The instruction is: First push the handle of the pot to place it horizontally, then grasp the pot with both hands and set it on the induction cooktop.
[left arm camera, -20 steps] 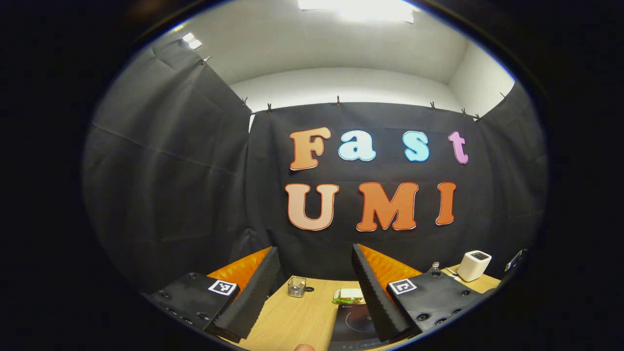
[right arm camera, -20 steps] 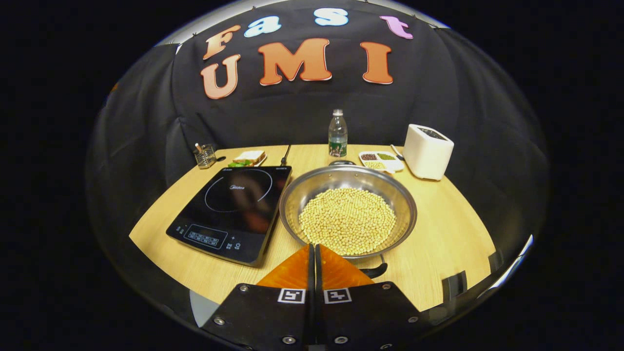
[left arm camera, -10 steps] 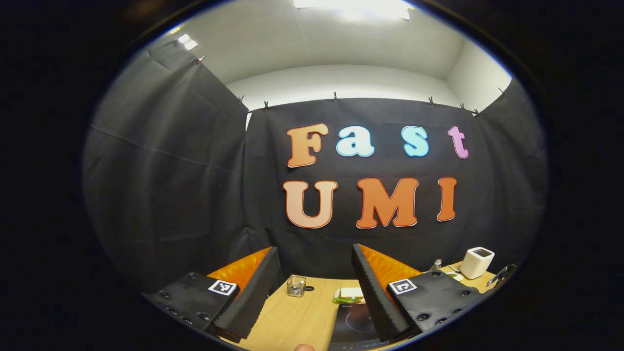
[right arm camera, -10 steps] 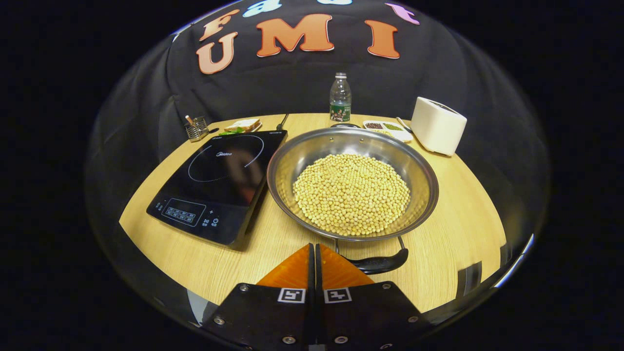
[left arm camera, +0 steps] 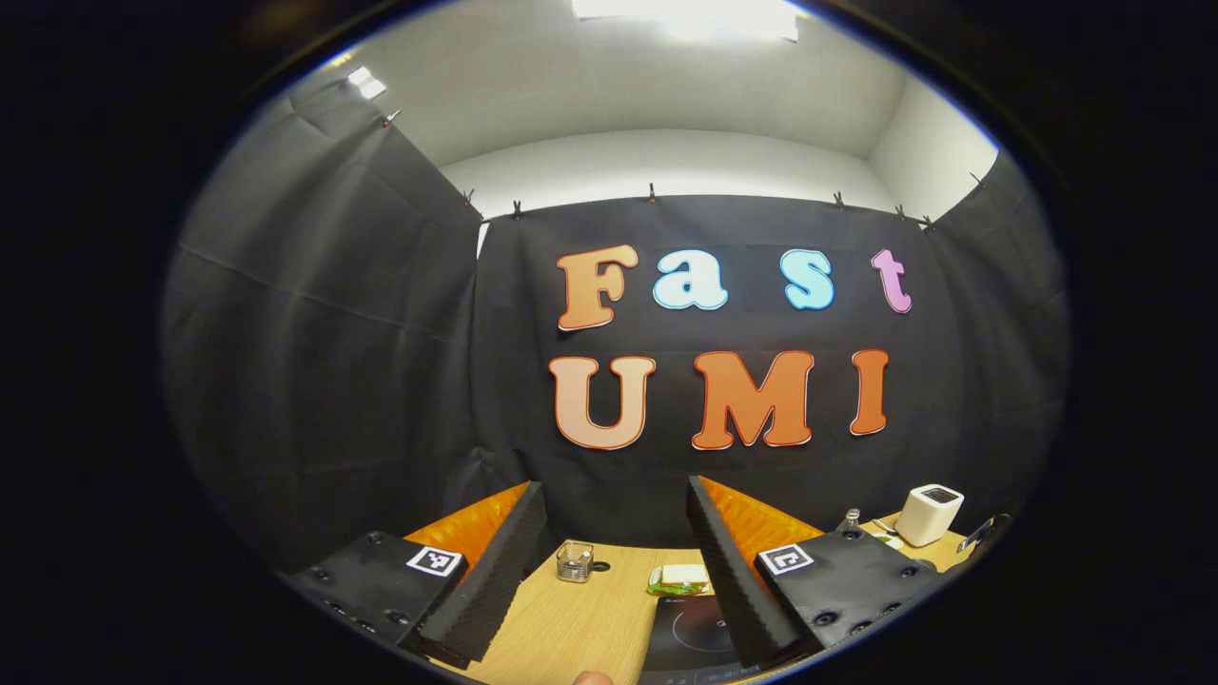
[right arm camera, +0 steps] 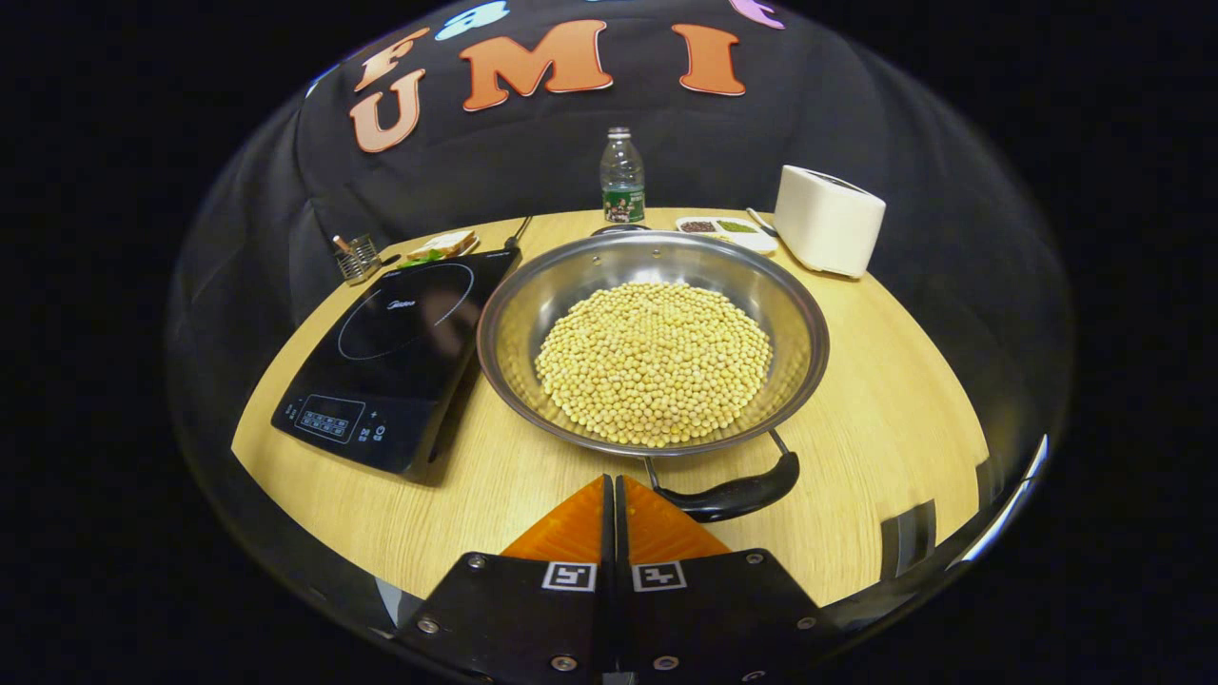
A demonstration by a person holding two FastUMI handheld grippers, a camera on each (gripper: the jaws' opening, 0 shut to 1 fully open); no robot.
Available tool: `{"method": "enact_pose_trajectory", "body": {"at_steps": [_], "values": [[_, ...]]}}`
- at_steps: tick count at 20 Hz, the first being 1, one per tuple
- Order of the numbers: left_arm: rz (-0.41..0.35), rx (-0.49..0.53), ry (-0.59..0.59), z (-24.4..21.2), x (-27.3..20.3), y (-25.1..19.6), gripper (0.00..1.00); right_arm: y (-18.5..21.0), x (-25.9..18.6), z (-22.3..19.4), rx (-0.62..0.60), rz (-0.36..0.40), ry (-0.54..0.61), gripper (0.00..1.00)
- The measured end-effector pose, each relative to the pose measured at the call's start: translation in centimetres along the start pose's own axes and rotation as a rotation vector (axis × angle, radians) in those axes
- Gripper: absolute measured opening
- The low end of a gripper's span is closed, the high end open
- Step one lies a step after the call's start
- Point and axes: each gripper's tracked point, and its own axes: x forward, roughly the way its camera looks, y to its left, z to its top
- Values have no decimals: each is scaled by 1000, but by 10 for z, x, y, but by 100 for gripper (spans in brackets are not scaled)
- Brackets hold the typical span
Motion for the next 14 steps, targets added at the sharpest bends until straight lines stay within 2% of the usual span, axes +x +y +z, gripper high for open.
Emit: {"method": "enact_pose_trajectory", "body": {"at_steps": [14], "values": [[11,13,8,-6,21,-2,98,-79,14,20,96,-125,-11,0]]}}
